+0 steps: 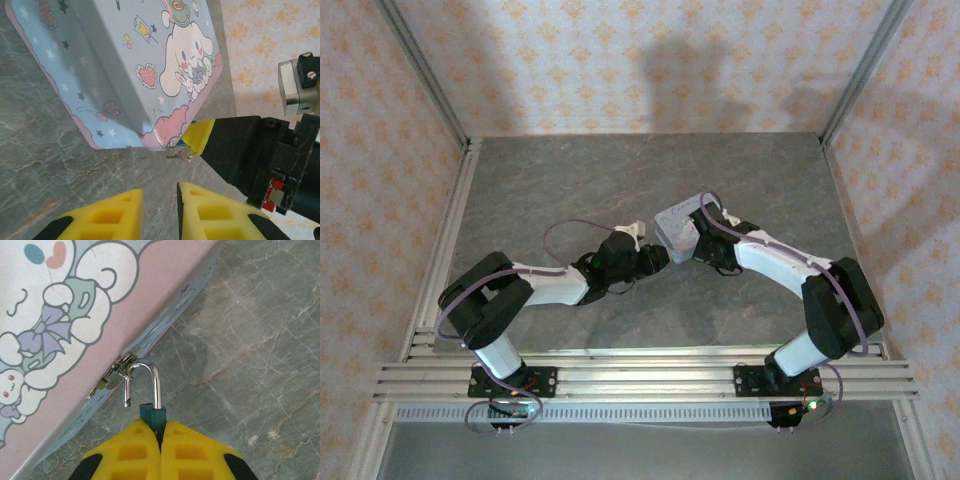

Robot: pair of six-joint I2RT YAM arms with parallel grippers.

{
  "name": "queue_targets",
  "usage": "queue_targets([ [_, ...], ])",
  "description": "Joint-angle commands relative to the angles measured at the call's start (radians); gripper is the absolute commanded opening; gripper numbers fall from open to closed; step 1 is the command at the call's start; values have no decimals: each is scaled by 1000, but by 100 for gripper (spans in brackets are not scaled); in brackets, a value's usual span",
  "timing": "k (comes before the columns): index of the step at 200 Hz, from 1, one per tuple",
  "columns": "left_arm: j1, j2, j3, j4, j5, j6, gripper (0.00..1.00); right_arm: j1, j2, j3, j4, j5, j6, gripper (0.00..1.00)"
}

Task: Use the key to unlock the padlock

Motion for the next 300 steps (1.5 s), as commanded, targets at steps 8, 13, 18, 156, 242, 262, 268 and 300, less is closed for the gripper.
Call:
queue_targets([
  [8,15,-73,-21,-93,-57,68,25,5,-29,-10,107,32,82,0],
  [13,16,-81,-23,-101,-61,71,25,5,-45,-24,148,22,107,0],
  [18,19,-88,-26,-106,-65,73,25,5,-58,-41,189,13,131,0],
  [156,39,-212,-83,-189,-103,106,27,70,118,21,81,243,98,0],
  [242,41,-275,-107,-222,-132,117,28,10,57,27,229,204,193,0],
  [262,43,-289,-108,-239,-135,124,28,8,62,16,248,203,217,0],
  [268,43,-295,-108,-250,-137,128,29,8,60,7,255,207,227,0],
  [300,43,-340,-100,-313,-165,160,29,-31,74,-54,338,128,251,0],
])
